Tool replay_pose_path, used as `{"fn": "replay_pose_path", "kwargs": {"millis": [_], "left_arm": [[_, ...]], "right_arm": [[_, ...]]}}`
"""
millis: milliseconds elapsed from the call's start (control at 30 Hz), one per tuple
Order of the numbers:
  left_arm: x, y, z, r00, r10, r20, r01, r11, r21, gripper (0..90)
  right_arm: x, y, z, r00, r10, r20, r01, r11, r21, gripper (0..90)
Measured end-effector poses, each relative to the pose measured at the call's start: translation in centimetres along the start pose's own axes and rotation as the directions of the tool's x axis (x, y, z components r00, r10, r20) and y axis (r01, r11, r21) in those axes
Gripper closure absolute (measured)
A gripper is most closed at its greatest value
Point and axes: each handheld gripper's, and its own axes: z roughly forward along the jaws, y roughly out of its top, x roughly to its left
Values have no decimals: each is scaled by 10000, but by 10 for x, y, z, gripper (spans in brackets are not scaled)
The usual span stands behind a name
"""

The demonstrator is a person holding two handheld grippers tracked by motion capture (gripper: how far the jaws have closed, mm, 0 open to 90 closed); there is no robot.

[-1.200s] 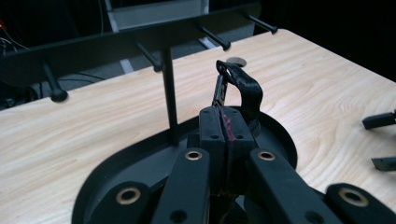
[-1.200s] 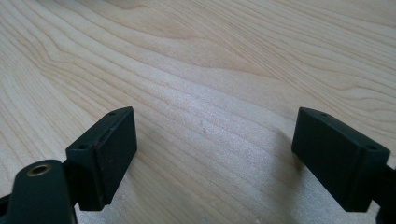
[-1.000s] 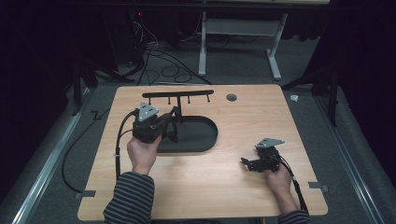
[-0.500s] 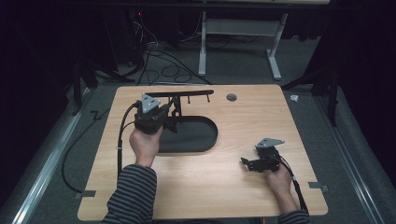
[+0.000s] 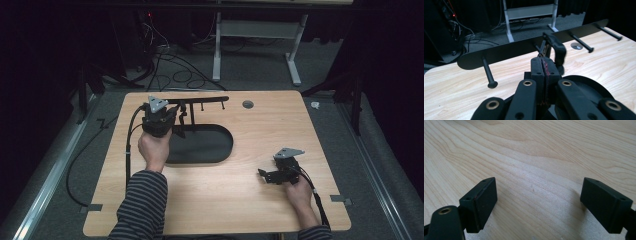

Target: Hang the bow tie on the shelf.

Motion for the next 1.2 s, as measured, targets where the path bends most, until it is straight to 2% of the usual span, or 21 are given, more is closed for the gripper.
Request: {"fn": "replay_pose_path", "kwargs": {"millis": [200, 433, 533, 633, 867, 900, 933, 967, 1000, 1200], "left_arm": [[1, -1, 8, 9997, -240, -82, 240, 9997, -16, 888], [2, -2, 11, 9992, -182, -365, 192, 9995, 268, 874], [1, -2, 9, 9997, -154, -198, 162, 9991, 403, 848], [3, -2, 6, 9993, -371, 104, 366, 9985, 419, 826], [0, -2, -3, 9991, -226, 371, 211, 9989, 409, 791], [0, -3, -6, 9982, -241, 556, 222, 9991, 354, 766], [0, -3, -6, 9982, -241, 556, 222, 9991, 354, 751], [1, -4, -8, 9963, -271, 817, 249, 9993, 281, 751], [1, -5, -9, 9954, -297, 907, 275, 9993, 255, 724], [6, -9, -18, 9907, -512, 1259, 473, 9983, 338, 656]], "right_arm": [[0, 0, 0, 10000, -6, -1, 6, 10000, 20, 150], [0, 0, 0, 10000, -7, -2, 7, 10000, 20, 150], [0, 0, 0, 10000, 0, -4, 0, 10000, 20, 150], [0, 0, 0, 10000, -8, -1, 8, 10000, 17, 150], [0, 0, 0, 10000, -25, 0, 25, 10000, 6, 150], [0, 0, 0, 10000, -1, 5, 1, 10000, 5, 150], [0, 0, 0, 10000, -1, 5, 1, 10000, 5, 150], [0, 0, 0, 10000, -1, 6, 1, 10000, 3, 150], [0, 0, 0, 10000, -2, 5, 2, 10000, 4, 150], [0, 0, 0, 10000, 0, 2, 0, 10000, 1, 150]]}}
